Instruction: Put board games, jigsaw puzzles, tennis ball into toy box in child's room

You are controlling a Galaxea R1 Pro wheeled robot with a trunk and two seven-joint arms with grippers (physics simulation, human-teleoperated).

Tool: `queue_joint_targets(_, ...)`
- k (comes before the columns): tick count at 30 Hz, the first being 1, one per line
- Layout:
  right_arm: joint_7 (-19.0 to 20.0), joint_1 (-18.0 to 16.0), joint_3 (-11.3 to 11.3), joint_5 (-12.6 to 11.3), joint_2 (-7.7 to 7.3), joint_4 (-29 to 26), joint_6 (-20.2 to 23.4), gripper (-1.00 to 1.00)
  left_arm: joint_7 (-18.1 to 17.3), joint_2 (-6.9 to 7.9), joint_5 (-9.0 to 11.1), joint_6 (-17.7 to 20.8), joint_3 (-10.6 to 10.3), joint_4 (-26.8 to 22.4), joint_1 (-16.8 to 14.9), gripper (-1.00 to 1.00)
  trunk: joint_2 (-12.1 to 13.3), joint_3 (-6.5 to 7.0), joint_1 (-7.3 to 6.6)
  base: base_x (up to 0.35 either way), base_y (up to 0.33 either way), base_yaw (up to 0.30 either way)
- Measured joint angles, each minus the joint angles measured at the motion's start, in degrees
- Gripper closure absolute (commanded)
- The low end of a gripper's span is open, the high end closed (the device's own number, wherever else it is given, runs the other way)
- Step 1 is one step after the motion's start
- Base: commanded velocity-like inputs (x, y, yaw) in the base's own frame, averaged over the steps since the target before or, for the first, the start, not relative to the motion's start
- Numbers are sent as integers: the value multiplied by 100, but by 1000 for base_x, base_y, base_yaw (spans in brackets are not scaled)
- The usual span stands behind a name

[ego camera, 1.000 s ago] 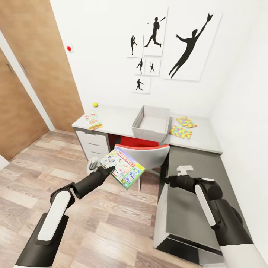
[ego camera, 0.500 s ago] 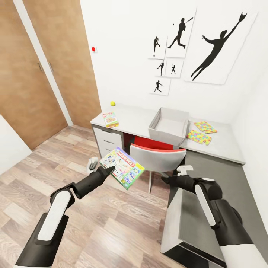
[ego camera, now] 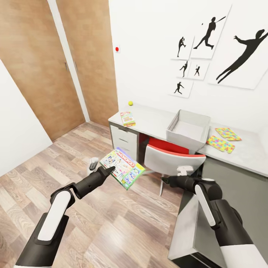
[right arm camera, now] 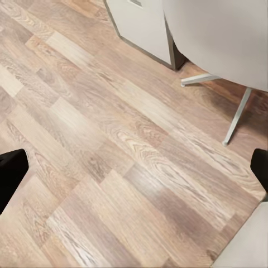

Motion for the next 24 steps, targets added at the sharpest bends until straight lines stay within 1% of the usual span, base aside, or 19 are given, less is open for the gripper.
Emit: queue_joint_targets(24,0,6,-1,1,1,0,6,-100,-1,7,-43,0,10,3,4,100,0,0,0,0,0,294)
